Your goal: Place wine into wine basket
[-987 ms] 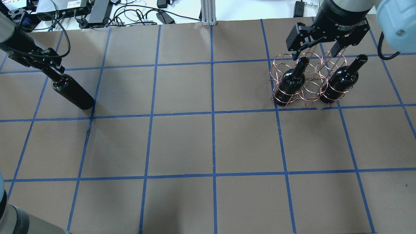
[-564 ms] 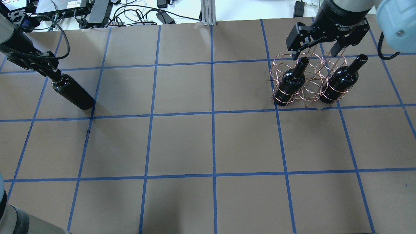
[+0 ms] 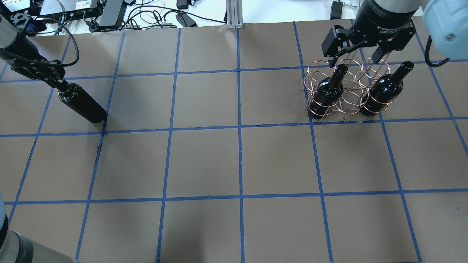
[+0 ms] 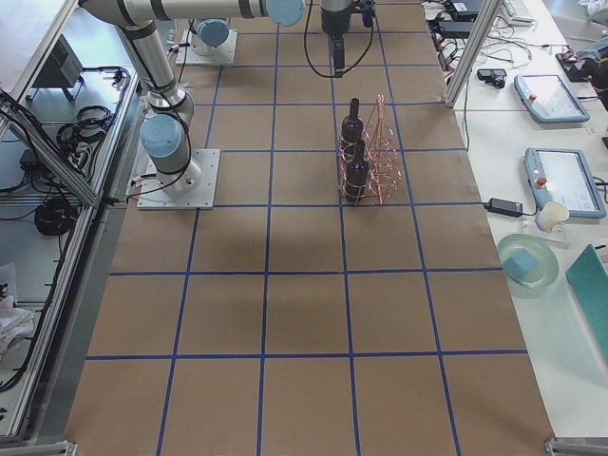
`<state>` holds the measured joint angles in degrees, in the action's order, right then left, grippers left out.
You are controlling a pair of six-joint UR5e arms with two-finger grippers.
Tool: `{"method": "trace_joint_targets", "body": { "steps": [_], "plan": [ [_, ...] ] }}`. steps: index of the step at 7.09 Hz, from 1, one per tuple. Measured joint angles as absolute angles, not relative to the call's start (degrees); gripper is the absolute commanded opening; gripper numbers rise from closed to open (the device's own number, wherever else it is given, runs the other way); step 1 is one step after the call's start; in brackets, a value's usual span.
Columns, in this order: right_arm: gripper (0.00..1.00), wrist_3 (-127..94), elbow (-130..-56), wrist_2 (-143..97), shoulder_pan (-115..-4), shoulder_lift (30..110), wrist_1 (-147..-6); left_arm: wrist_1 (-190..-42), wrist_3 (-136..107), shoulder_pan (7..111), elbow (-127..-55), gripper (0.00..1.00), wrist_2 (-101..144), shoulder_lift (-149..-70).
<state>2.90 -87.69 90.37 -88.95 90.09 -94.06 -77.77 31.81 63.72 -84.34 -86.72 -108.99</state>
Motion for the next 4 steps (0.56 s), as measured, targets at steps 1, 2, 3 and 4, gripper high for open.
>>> {"method": "trace_joint_targets", "body": {
  "steps": [1,2,3,4],
  "plan": [
    [1.00,2.90,-87.69,90.41,-88.95,90.09,-94.00,-77.78,31.76,63.88,-84.28,0.00,-86.45,-108.89],
    [1.00,2.90,-87.70,90.43,-88.95,90.09,-94.01,-77.81,31.74,64.02,-84.24,0.00,-86.36,-108.67],
    [1.00,2.90,-87.71,90.44,-88.95,90.09,-94.05,-78.14,31.73,64.22,-84.11,0.00,-86.50,-108.30],
    [1.00,2.90,-87.71,90.44,-88.94,90.09,-94.10,-78.81,31.70,64.91,-83.89,0.00,-86.86,-107.56]
  ]
}}
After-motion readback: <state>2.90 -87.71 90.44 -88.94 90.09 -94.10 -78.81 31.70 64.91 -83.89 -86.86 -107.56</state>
